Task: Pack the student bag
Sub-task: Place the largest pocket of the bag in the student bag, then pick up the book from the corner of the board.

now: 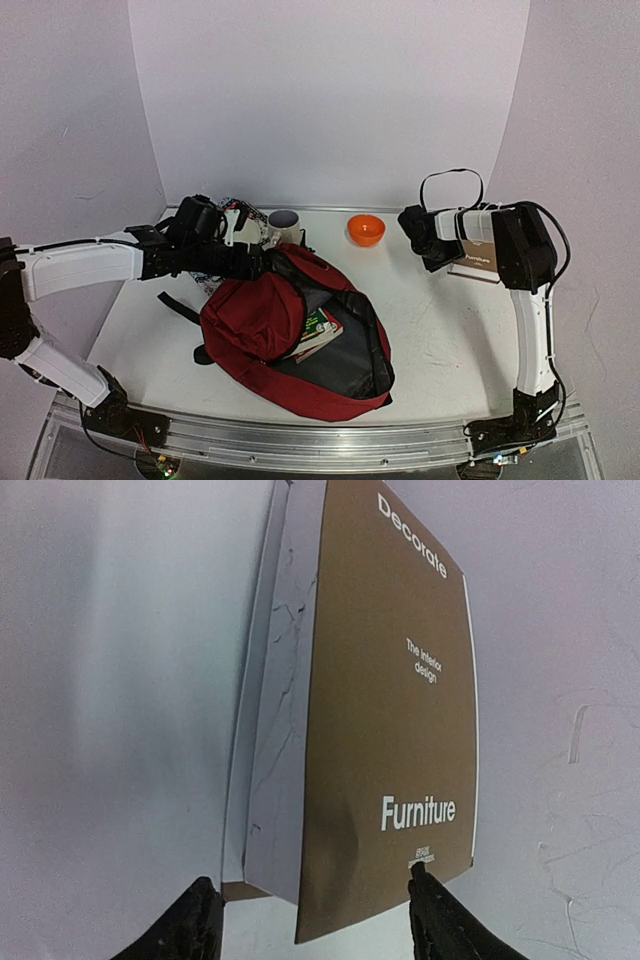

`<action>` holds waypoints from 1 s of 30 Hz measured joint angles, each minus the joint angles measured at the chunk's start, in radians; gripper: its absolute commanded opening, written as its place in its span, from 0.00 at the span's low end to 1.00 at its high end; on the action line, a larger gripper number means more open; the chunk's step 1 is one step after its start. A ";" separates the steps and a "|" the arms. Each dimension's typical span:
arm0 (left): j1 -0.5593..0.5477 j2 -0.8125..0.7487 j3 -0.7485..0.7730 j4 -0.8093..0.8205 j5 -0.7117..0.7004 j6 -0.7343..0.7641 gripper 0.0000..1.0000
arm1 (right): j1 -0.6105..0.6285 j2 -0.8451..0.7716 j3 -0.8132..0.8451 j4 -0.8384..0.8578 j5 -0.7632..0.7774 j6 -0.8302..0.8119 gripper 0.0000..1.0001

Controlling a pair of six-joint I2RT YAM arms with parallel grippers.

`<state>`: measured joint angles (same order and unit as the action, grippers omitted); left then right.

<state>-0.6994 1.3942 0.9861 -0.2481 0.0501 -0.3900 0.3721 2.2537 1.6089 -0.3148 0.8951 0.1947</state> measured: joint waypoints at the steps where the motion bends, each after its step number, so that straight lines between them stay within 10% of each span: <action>1: 0.000 -0.018 -0.001 0.001 0.002 0.000 0.86 | -0.004 0.008 0.002 -0.001 0.006 -0.005 0.48; 13: 0.000 -0.136 -0.002 0.006 -0.019 0.000 0.88 | -0.016 0.071 0.049 -0.001 0.093 -0.048 0.00; 30: 0.000 -0.157 -0.009 0.003 0.011 -0.010 0.88 | -0.007 -0.212 -0.119 -0.024 -0.088 -0.007 0.00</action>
<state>-0.6994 1.2369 0.9775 -0.2447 0.0609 -0.4003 0.3647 2.0415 1.4901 -0.3387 0.8069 0.1879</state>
